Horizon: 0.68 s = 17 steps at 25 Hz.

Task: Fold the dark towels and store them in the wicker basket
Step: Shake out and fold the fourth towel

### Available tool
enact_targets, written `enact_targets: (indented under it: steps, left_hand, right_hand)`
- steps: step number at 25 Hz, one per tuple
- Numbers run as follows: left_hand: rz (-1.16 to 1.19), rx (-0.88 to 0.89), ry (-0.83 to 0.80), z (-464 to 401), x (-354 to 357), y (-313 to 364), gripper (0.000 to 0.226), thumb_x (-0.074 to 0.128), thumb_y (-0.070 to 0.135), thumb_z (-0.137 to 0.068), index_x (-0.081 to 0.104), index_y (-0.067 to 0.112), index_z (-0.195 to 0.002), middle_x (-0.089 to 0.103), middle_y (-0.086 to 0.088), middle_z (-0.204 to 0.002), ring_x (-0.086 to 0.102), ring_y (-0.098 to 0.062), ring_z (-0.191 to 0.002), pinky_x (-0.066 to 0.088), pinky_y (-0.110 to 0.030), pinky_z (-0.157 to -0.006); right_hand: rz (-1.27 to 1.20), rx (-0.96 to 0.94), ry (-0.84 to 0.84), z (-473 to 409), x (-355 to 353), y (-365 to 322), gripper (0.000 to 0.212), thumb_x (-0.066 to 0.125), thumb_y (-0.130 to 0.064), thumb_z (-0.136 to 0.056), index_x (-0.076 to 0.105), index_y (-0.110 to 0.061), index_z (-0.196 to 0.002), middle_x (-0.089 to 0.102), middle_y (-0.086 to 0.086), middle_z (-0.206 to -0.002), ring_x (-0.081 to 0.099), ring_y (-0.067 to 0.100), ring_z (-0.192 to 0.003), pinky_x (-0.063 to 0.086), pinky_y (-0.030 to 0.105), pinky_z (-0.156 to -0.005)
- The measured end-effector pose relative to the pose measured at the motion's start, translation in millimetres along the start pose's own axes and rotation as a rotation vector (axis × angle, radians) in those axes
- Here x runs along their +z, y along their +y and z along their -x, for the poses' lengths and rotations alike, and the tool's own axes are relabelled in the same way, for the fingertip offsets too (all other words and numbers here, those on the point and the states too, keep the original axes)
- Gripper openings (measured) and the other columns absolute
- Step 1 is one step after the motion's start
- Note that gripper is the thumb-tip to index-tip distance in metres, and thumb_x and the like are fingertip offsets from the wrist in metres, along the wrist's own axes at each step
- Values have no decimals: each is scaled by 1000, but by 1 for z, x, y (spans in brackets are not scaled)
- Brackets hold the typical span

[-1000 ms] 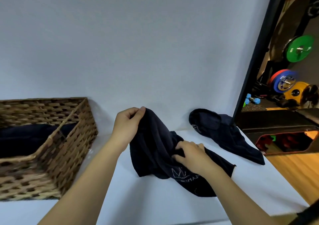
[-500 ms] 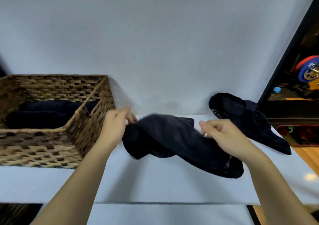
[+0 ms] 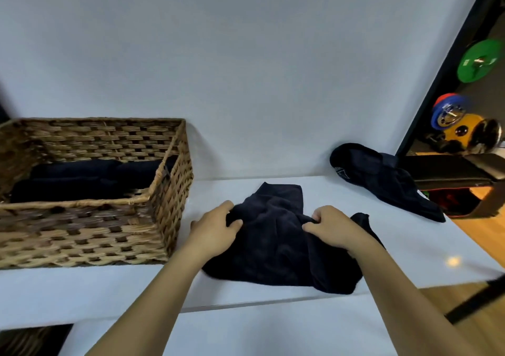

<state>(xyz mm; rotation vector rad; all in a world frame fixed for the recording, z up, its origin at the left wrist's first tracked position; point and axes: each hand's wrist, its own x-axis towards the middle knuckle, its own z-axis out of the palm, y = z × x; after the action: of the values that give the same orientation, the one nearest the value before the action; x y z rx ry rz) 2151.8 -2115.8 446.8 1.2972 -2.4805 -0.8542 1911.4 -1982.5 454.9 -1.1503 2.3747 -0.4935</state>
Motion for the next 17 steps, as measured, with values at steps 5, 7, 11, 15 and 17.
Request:
enact_targets:
  steps: [5,7,11,15,17]
  left_hand:
    - [408,233,534,-12,-37,29,22,57,21,-98,55,27,-119,65,7,-107,61,-18,-102,49,-35,-86]
    - [265,213,449,-20,-39,32,41,60,23,-97,47,26,-136,63,-1,-127,58,-25,-118,49,-44,-97]
    - [7,102,162,1,4,20,55,62,35,-95,39,25,-144,53,2,-141,47,-24,-129,46,-43,-100]
    - [435,119,94,24,31,17,30,62,49,-94,66,23,-107,70,7,-107,65,-13,-96,56,-39,-88]
    - [786,15,-156,34,33,27,48,61,55,-94,70,9,-99,76,-6,-96,73,-20,-92,59,-42,-90]
  right_hand:
    - [-782,-121,665,25,-38,-20,11,62,-20,-96,60,-10,-92,65,8,-78,59,19,-71,47,34,-67]
    - [-613,-144,573,30,-40,-20,11,63,-22,-96,63,-14,-89,67,5,-80,62,19,-74,47,33,-66]
    - [-384,-4,369,40,-5,-6,27,65,-32,-96,61,-11,-81,58,4,-72,53,19,-67,41,30,-61]
    - [-411,-162,496,58,32,-25,7,67,-24,-95,63,-19,-93,65,-11,-83,58,6,-75,41,16,-68]
    - [-321,-379,363,71,54,-47,12,65,-16,-94,61,-27,-96,63,-18,-87,59,3,-85,41,12,-73]
